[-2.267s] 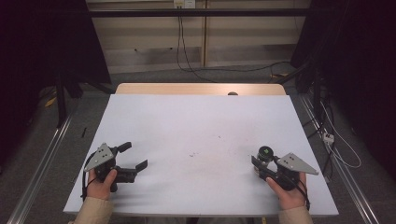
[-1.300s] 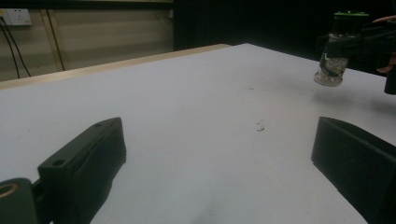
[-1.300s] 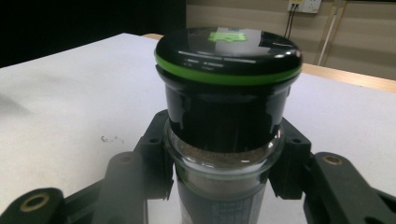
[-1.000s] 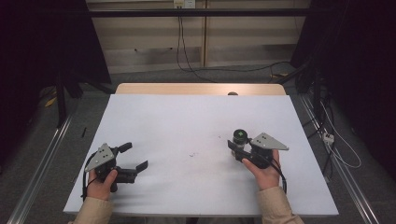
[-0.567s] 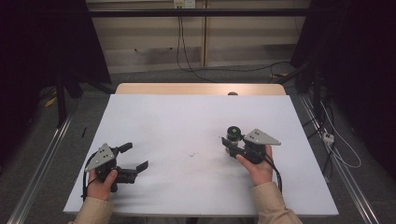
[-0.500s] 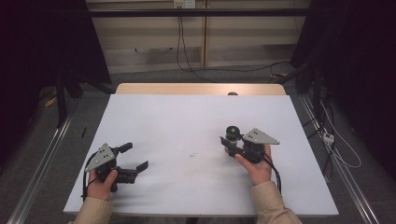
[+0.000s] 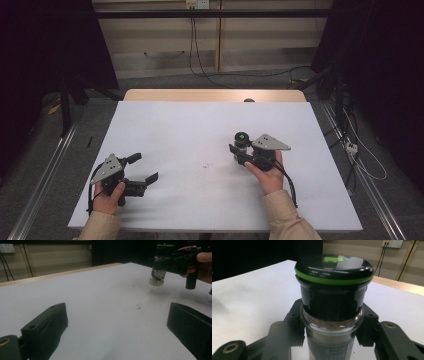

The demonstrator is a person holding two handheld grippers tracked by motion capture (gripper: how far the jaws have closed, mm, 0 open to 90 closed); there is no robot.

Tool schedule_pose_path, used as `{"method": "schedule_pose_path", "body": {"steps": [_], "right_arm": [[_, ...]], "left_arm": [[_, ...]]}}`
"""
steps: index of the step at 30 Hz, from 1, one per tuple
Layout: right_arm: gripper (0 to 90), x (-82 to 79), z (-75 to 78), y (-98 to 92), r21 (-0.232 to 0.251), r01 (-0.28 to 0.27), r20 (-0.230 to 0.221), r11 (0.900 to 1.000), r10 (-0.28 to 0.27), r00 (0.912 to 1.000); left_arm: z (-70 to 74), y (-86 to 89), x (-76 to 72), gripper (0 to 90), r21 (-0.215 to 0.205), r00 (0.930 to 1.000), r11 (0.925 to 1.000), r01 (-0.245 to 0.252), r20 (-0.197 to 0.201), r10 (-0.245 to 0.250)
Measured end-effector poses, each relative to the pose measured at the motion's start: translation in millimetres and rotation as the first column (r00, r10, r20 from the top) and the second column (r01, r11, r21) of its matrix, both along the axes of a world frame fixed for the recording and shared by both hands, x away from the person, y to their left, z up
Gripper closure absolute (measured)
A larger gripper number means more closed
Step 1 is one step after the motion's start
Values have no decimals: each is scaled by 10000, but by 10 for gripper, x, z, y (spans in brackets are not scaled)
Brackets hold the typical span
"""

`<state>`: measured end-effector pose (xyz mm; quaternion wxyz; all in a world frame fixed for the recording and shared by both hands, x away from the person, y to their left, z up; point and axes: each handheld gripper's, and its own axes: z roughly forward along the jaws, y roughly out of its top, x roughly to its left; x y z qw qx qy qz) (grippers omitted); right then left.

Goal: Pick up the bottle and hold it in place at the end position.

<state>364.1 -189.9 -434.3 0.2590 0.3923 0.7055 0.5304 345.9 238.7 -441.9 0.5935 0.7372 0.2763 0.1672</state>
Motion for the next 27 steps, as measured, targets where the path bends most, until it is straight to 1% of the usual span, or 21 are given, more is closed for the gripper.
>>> {"method": "schedule_pose_path", "body": {"steps": [2, 8, 10, 16, 17, 21, 27], "right_arm": [[500, 21, 1, 23, 34, -13, 15, 10000, 13, 10000], [500, 66, 1, 69, 15, -72, 3, 10000, 72, 10000], [500, 80, 2, 84, 42, -108, 20, 9999, 108, 9999], [500, 122, -3, 122, 44, -144, -4, 9999, 144, 9999], [500, 132, -4, 131, 68, -163, 11, 9998, 162, 9999], [500, 161, -2, 162, -2, -206, 29, 9998, 206, 9998], [500, 207, 2, 193, 53, -262, 55, 9996, 262, 9996]], "left_arm": [[1, 4, 5, 31, 11, 10000, 10000, -13, 74, 13], [0, 4, 4, 31, -20, 10000, 10000, -19, 52, 20], [-3, 2, -3, 31, -28, 10000, 10000, 16, -93, -17], [3, 11, 2, 31, 26, 10000, 10000, 5, 71, -6], [3, 7, 0, 31, -53, 10000, 10000, -9, 53, 9], [1, 7, 1, 31, 5, 10000, 10000, 17, 45, -17], [-3, 0, 4, 31, 34, 10000, 10000, 32, 33, -32]]}}
